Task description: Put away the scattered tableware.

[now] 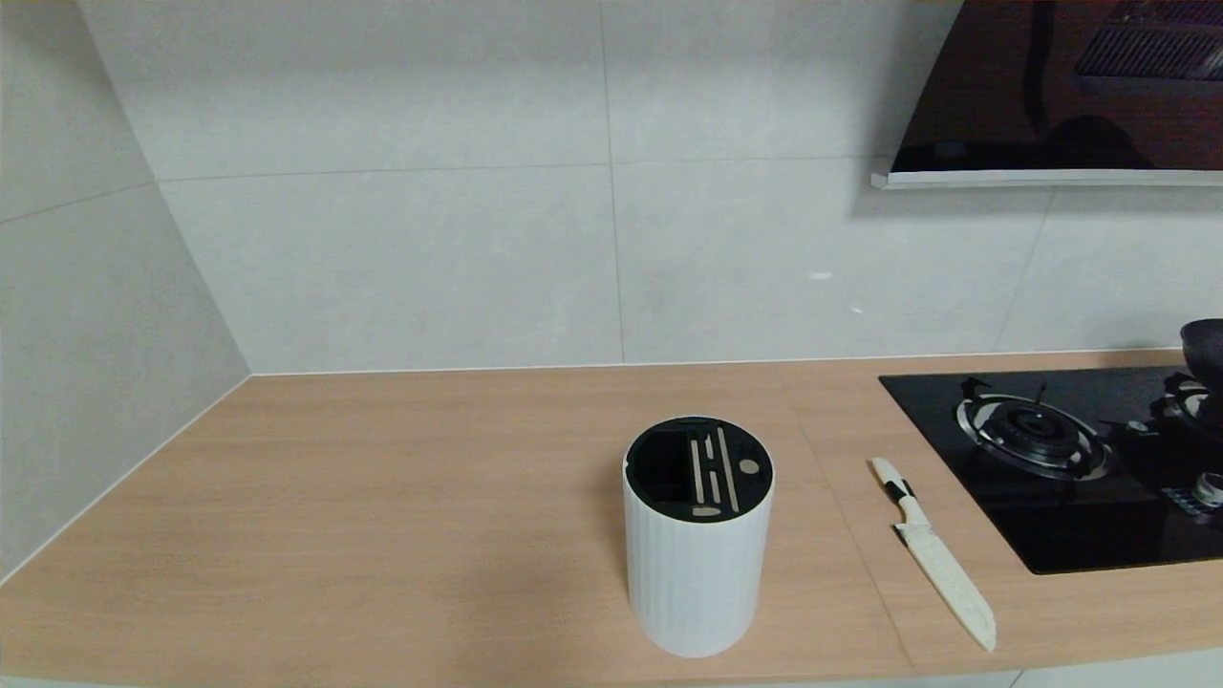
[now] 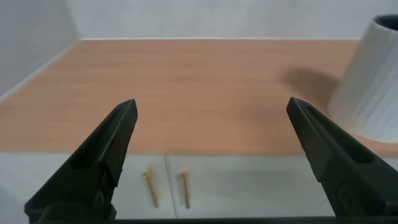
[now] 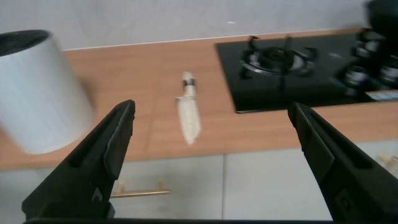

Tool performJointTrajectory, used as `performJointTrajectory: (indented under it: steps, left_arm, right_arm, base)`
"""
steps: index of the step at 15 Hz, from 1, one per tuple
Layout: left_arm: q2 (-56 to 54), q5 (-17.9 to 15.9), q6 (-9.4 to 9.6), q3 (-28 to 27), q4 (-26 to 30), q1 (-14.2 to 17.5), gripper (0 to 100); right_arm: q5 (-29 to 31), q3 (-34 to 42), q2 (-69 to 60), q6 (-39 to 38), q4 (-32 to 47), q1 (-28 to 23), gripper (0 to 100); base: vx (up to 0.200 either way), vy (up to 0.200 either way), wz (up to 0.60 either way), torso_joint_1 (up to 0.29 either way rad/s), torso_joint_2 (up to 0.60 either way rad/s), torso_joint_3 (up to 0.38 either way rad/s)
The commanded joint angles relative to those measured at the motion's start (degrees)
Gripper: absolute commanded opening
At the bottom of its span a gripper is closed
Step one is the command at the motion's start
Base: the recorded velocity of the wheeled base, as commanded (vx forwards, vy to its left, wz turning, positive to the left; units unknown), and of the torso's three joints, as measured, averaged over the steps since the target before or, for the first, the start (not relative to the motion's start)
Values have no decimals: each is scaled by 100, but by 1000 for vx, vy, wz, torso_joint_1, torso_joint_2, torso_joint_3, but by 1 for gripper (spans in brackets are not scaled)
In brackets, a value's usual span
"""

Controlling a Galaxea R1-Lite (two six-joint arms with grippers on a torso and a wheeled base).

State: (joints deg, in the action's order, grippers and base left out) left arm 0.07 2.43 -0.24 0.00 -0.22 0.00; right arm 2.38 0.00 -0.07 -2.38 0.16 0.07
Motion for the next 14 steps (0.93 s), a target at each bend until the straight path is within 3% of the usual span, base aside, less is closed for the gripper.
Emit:
performJointTrajectory:
  steps: [1, 10, 12, 14]
  left_arm:
    - [1, 4, -2, 0, -4, 0, 100]
    - [1, -5, -2, 0, -4, 0, 100]
    - [1, 4, -2, 0, -4, 0, 100]
    - [1, 4, -2, 0, -4, 0, 100]
  right_arm:
    - [0, 0, 7, 0, 2, -7, 100]
    - [-18, 0, 7, 44, 2, -7, 100]
    - [-247, -870, 262, -140, -77, 37, 100]
    - [-528, -958, 666, -44, -25, 45, 100]
  base:
    - [0, 0, 0, 0, 0, 0]
    - [0, 0, 0, 0, 0, 0]
    - [0, 0, 0, 0, 0, 0]
    - [0, 0, 0, 0, 0, 0]
